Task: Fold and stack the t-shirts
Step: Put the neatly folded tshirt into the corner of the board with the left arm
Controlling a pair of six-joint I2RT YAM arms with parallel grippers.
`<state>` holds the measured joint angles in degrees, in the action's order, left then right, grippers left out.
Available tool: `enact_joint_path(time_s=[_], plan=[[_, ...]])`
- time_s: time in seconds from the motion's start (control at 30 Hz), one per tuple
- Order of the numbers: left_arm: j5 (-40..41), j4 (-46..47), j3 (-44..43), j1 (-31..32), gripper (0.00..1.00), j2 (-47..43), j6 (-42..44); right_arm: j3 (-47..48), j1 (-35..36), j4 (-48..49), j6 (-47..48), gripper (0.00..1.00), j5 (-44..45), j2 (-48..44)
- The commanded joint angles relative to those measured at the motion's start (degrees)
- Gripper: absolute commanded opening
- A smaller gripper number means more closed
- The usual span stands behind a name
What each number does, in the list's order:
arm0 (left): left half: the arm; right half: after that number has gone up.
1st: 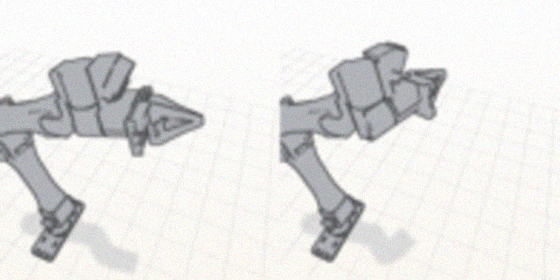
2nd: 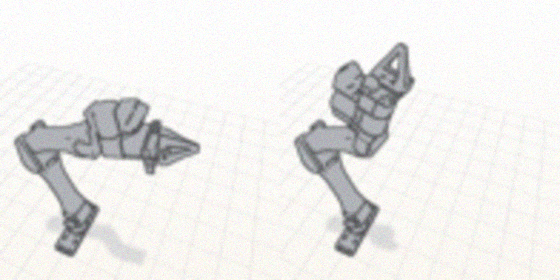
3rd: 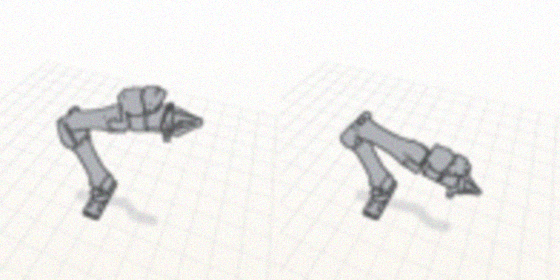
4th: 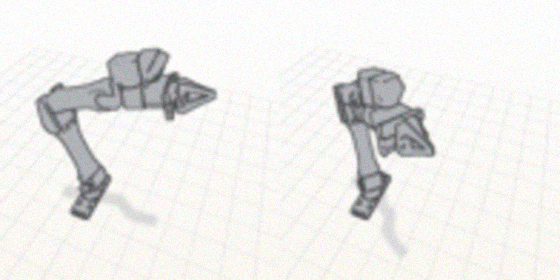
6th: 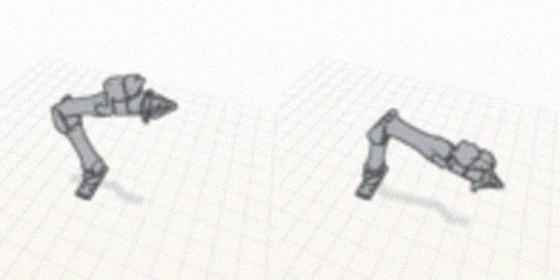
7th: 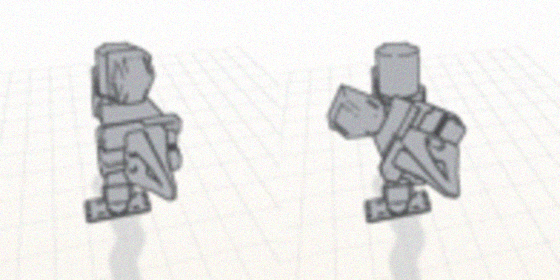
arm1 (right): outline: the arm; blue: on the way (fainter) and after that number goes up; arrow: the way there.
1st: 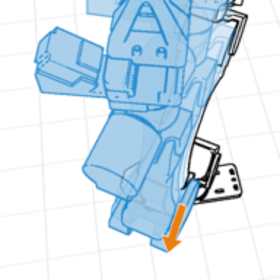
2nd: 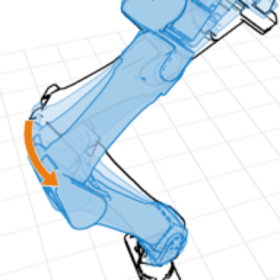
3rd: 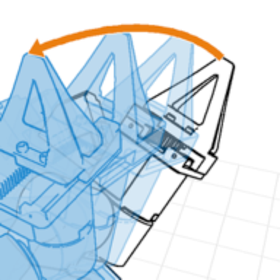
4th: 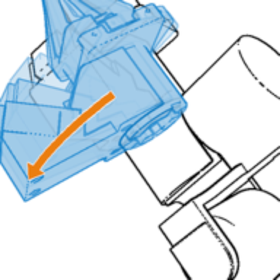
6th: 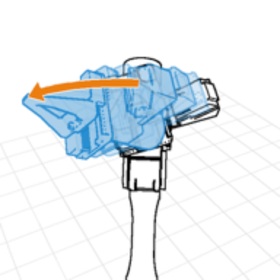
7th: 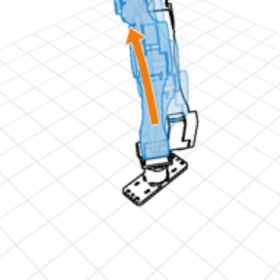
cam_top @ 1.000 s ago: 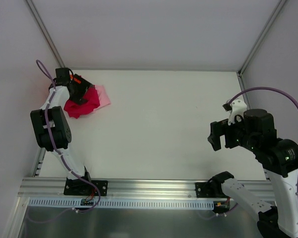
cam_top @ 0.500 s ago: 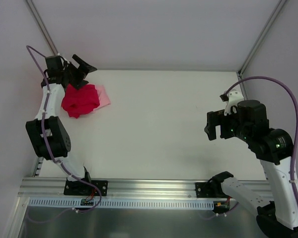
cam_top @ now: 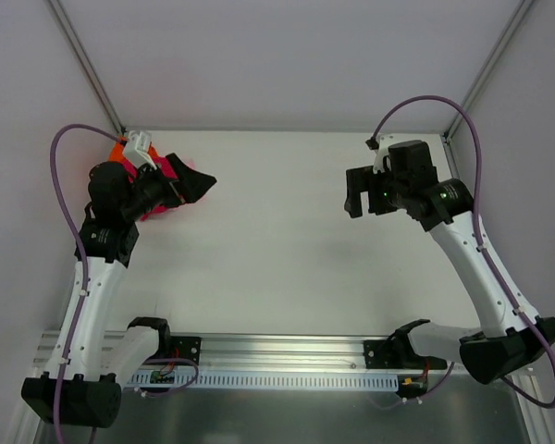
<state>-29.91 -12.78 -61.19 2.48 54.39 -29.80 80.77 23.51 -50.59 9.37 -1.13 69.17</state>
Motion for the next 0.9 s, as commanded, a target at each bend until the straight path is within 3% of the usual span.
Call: enact_joint_path(time_s=[0.0, 0.1, 0.47, 0.87], plan=[[-0.66, 0.03, 4.23, 0.59, 0.99, -4.81, 1.33, 4.04, 0.22, 6.46, -1.19, 0.96, -2.04, 2.1], [-3.39, -1.45, 5.02, 1.82, 0.97, -5.61, 0.62, 4.39, 0.22, 8.56, -0.67, 0.96, -2.65, 3.43], [5.82, -11.39, 8.54, 6.22, 0.98, -12.29, 5.28, 10.37, 0.14, 9.89, 2.06, 0.96, 4.29, 8.09], [7.67, -9.46, 10.3, 6.22, 0.99, -12.12, 4.84, 11.07, 0.14, 9.19, 0.57, 0.96, 7.1, 5.72]])
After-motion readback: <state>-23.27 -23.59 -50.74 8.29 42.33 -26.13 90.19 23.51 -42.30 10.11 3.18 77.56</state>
